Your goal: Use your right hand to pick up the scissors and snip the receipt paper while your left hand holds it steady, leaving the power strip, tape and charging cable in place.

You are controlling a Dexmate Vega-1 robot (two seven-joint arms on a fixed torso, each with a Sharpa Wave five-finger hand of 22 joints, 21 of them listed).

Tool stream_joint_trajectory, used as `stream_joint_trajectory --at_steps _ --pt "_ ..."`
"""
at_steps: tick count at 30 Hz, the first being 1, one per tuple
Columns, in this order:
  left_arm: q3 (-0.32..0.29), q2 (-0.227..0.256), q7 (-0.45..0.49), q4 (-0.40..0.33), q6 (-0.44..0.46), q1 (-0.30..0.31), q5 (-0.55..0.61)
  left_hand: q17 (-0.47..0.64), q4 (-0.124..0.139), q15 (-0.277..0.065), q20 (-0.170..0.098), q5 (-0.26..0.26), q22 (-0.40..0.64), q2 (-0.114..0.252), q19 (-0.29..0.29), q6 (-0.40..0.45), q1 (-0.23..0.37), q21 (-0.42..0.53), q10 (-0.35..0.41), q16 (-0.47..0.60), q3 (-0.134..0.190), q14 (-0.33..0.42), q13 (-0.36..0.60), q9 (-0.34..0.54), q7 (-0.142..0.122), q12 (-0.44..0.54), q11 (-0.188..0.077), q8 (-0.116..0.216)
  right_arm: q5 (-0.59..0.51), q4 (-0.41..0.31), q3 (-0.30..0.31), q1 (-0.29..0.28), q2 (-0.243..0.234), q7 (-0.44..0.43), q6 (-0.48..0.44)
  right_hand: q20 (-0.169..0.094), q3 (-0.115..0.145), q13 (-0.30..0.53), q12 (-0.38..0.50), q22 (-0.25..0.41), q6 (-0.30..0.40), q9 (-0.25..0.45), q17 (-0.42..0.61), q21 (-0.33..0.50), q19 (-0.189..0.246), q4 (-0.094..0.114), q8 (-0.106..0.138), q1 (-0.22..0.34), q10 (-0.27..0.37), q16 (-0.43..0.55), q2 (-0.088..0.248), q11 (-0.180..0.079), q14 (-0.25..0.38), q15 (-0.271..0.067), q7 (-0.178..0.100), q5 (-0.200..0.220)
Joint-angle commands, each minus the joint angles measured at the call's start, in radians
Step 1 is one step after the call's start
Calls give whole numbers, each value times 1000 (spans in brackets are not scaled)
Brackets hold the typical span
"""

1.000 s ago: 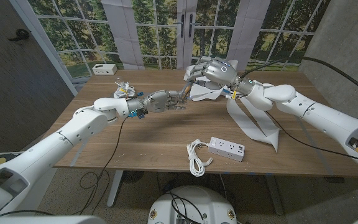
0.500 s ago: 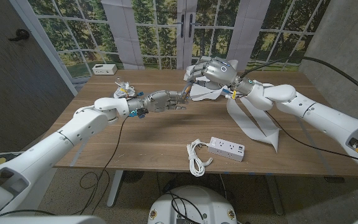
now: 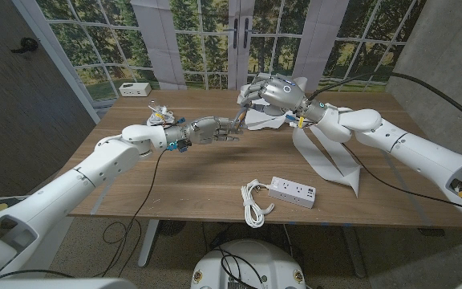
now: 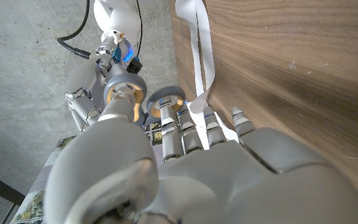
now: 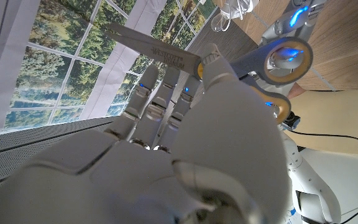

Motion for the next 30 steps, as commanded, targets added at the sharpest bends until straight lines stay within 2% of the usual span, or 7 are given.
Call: stream_joint_trajectory --at_steps 1,12,16,22,25,29,30 --pt "4 -2 16 -5 7 -2 7 6 9 2 4 -2 5 0 7 -4 -7 4 7 5 0 13 7 5 -3 5 -3 3 16 -36 18 -19 -6 43 -17 -45 9 2 5 -1 12 0 4 9 -2 3 4 22 93 6 18 -26 12 -121 1 5" --pt "10 4 55 -44 17 0 32 10 7 10 4 -1 6 -5 10 11 -13 4 -21 1 -3 3 24 5 -2 -3 5 13 38 -86 51 -50 -20 111 -39 -39 12 -5 3 -2 19 -2 6 14 1 2 6 21 104 8 14 -19 21 -121 7 9" --pt "10 3 74 -55 25 4 32 13 9 8 4 -1 6 -5 11 43 -20 4 -18 2 -5 7 33 5 12 0 0 24 44 -90 60 -58 -21 115 -40 -28 13 -12 7 -3 30 -4 9 20 13 0 10 20 127 14 6 -14 37 -120 13 15" --pt "7 5 98 -69 34 10 32 15 7 -2 3 0 7 -6 22 71 -24 8 23 14 -5 39 47 7 17 19 -10 32 52 -85 70 -64 -19 113 -35 -19 18 -19 11 -5 47 -8 8 23 25 -3 17 15 150 16 -6 -11 60 -119 29 34" --pt "7 5 104 -72 37 11 30 15 5 -6 4 0 7 -8 28 70 -24 10 54 19 -4 54 54 8 11 31 4 30 54 -83 73 -66 -19 109 -31 -18 20 -17 11 -5 50 -10 7 23 26 -3 18 12 150 16 -9 -7 66 -119 30 40" --pt "8 4 105 -71 36 9 32 14 2 -15 3 1 7 -8 36 69 -22 11 92 28 -2 81 61 9 11 43 -5 28 57 -87 77 -70 -21 116 -29 -17 22 -17 11 -5 50 -11 7 23 26 -4 17 11 150 15 -12 -8 69 -119 30 45" --pt "9 4 107 -72 37 9 33 14 1 -19 3 1 7 -7 40 68 -21 13 111 31 0 89 63 10 11 49 6 28 60 -87 78 -70 -20 115 -27 -17 23 -14 11 -5 49 -11 6 22 25 -4 17 10 147 14 -12 -5 69 -119 29 47"
